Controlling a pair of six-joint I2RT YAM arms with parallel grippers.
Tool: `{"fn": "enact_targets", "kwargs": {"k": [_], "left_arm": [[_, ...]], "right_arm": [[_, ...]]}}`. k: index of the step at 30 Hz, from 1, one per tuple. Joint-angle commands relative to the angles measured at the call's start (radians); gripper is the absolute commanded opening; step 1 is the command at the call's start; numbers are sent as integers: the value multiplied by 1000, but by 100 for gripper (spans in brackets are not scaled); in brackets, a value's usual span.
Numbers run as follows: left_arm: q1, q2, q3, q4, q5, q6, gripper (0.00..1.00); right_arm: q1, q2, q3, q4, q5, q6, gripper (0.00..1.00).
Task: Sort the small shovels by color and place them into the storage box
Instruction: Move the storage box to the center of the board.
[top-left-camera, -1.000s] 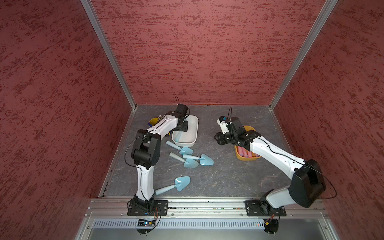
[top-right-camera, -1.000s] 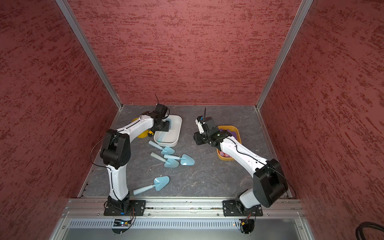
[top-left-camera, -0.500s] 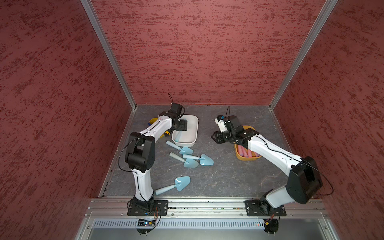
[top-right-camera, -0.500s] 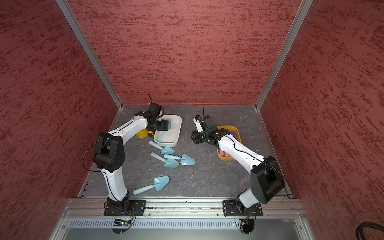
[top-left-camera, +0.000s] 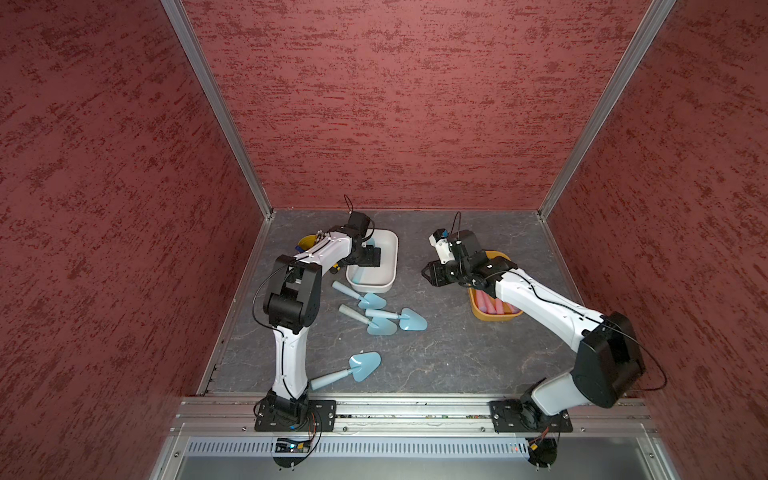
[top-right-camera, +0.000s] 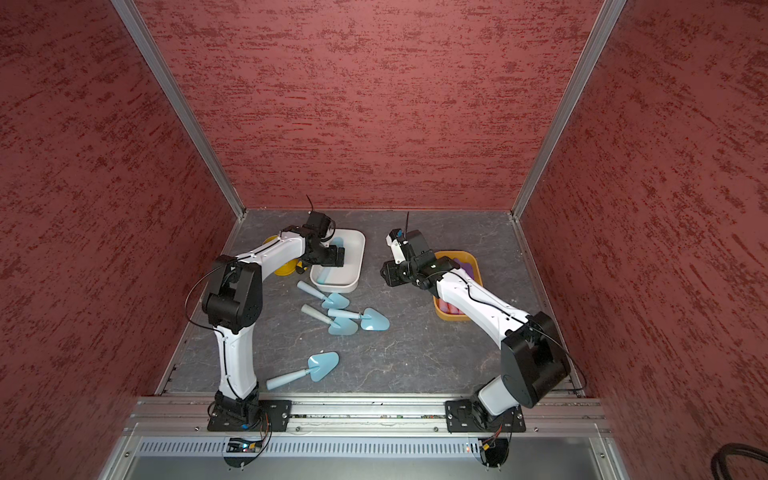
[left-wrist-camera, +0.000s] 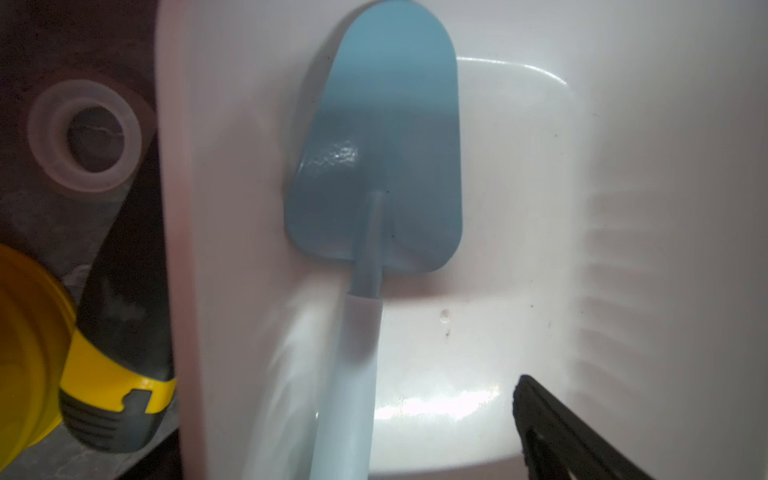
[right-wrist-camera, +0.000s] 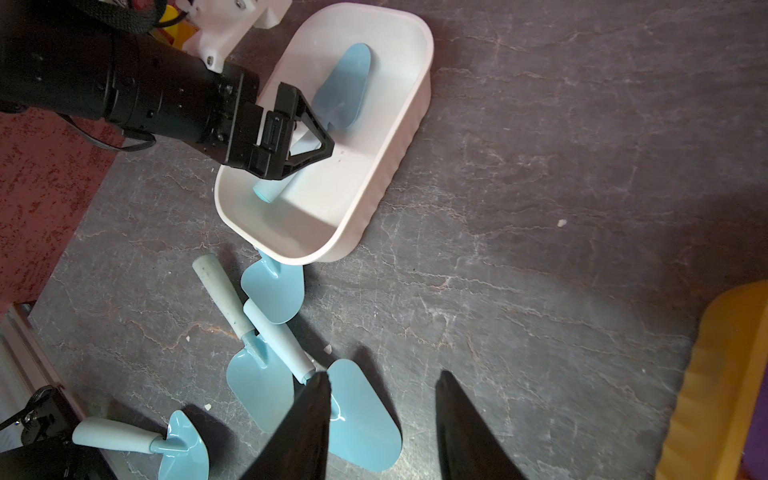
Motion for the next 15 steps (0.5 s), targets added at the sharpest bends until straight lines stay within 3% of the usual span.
{"fn": "enact_targets", "kwargs": {"k": [1, 7, 15], "left_arm": [[-23, 27, 51, 8, 7, 8, 100], [-37, 45, 90, 16, 9, 9, 100], [10, 22, 77, 102, 85, -52, 100]], "right_arm": [[8, -24, -15, 25, 0, 9, 44], [8, 10, -21, 81, -4, 66, 44], [8, 169, 79, 173, 18, 252, 50]]}}
